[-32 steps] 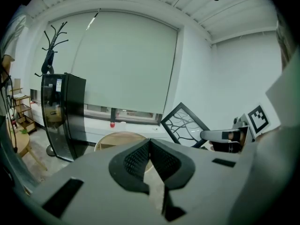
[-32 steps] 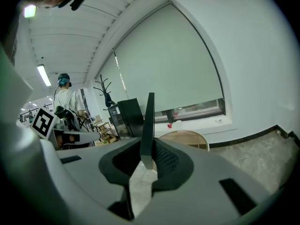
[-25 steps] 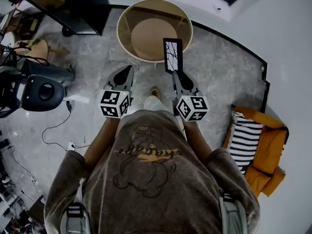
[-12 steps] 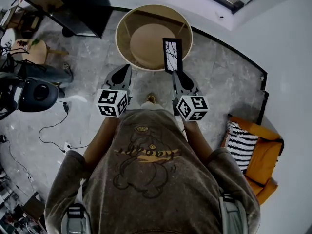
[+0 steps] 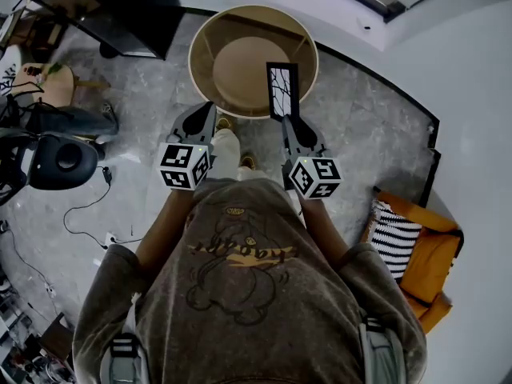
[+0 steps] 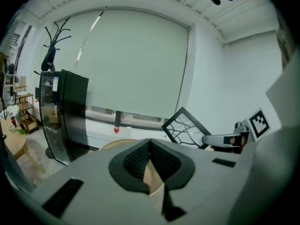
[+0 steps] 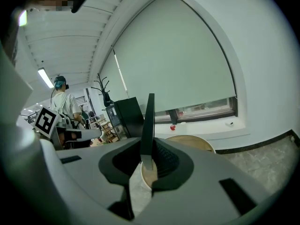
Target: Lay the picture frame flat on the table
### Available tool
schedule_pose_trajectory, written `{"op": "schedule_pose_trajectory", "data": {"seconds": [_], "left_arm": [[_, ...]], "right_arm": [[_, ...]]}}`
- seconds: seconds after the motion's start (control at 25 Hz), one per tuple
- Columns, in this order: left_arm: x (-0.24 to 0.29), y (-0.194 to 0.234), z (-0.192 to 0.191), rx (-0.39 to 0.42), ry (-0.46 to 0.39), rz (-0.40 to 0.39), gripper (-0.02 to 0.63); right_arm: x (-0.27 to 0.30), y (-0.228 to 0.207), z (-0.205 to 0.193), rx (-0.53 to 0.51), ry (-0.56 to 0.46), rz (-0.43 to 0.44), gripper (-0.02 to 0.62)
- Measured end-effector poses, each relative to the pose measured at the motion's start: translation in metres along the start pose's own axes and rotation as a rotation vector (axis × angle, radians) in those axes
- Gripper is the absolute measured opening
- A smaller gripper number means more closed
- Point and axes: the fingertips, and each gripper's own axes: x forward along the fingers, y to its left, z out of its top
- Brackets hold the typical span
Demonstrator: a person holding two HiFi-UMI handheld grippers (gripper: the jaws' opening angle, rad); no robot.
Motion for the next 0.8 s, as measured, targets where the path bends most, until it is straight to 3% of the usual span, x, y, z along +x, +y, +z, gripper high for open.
{"op": "schedule_pose_trajectory", "data": {"seconds": [0.8], "left_arm": [[0.102, 0.042, 0.031, -0.002, 0.053, -0.106, 0.017]], "right_arm": [[0.093, -0.026, 0.042, 0.025, -0.01, -0.05, 0.081]]}}
